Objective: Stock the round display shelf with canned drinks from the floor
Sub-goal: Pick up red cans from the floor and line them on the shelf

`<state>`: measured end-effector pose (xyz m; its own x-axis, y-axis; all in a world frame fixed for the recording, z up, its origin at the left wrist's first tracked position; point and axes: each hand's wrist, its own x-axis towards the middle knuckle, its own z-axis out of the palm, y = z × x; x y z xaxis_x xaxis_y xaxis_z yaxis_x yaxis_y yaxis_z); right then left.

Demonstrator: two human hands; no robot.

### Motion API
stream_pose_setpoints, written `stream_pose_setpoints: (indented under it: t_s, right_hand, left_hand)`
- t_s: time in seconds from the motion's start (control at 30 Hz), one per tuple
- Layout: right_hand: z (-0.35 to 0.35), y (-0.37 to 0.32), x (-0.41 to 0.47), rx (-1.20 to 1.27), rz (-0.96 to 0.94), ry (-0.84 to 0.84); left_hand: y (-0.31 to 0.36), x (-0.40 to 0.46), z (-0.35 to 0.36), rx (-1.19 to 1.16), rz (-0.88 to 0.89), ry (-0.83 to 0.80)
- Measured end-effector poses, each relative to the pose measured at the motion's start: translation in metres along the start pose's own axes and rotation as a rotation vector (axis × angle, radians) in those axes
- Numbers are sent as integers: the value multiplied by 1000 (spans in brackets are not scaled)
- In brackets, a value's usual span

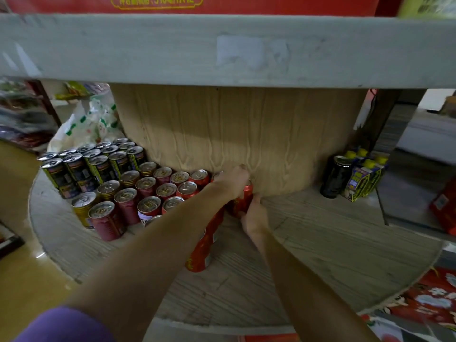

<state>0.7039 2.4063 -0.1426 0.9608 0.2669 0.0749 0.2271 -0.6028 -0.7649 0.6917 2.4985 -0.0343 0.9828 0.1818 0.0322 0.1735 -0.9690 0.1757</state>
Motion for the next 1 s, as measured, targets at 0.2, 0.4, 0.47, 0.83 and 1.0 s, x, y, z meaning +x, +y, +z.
stream_pose_setpoints:
  t_s: [0.2,0.4,0.47,0.83,1.0]
  right_hand:
    - [6,-3,20,-32,4,49]
    - [9,1,24,-5,-11,44]
    - [3,1,23,20,-2,4]
    - [-53,-2,-49,20,-9,-30]
    - [-98,22,-91,-77,88,81]
  left_hand:
    - [-10,11,3,7,36,-8]
    - [-8,17,12,-30,-9,33]
    - [-3,11,14,-16,-17,54]
    - [7,-37,-11,-143,67,176]
    - [26,-61,-2,-251,206,100]
